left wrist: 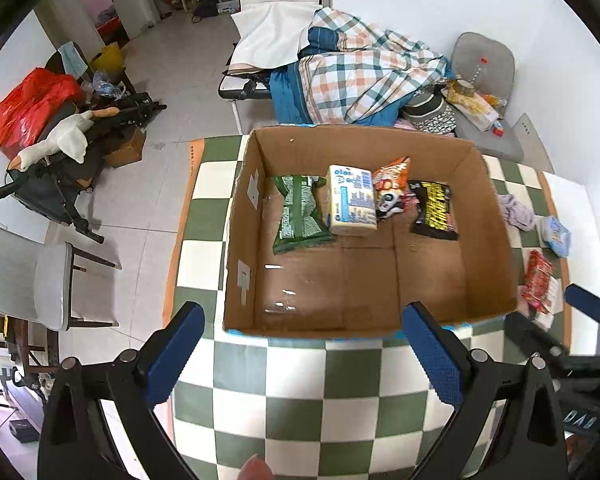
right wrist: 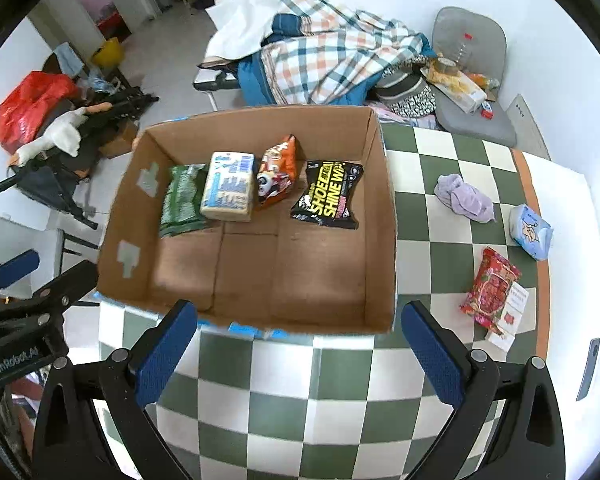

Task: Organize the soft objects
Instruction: 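Grasp the red snack bag with the left tool while the right tool grasps the white cigarette box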

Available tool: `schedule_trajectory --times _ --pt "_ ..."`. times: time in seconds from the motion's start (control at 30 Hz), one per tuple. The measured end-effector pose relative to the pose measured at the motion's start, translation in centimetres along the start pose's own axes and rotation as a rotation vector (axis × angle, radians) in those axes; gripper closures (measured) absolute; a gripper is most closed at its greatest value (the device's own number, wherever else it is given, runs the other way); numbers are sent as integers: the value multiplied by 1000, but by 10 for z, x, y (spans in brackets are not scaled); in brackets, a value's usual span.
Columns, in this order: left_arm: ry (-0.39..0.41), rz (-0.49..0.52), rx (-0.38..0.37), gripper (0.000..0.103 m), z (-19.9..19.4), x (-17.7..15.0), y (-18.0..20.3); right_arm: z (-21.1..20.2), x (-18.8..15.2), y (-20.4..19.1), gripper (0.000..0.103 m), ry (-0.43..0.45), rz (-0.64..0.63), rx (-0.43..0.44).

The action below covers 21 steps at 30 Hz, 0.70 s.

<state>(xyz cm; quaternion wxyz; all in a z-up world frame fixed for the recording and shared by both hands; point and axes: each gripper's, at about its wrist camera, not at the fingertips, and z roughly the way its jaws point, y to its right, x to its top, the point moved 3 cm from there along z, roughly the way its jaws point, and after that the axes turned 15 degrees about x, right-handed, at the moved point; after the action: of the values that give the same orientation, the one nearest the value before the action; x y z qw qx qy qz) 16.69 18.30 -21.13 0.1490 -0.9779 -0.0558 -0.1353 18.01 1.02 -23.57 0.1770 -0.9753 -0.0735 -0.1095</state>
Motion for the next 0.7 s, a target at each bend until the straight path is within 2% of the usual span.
schedule_trajectory --times 0.1,0.23,0.47,0.6,0.7 --pt "32 11 21 2 -18 -9 0 -15 -14 -10 0 14 -23 5" --pt "28 -12 12 2 -31 -19 -3 -32 -26 -19 0 34 -28 29" --pt "38 -37 -7 2 -53 -14 4 -62 -31 -14 0 72 0 89" --pt "83 25 -16 2 -73 -2 43 -83 -28 17 0 104 70 106" --pt "113 103 -37 2 -85 10 88 -102 -25 56 0 143 131 74"
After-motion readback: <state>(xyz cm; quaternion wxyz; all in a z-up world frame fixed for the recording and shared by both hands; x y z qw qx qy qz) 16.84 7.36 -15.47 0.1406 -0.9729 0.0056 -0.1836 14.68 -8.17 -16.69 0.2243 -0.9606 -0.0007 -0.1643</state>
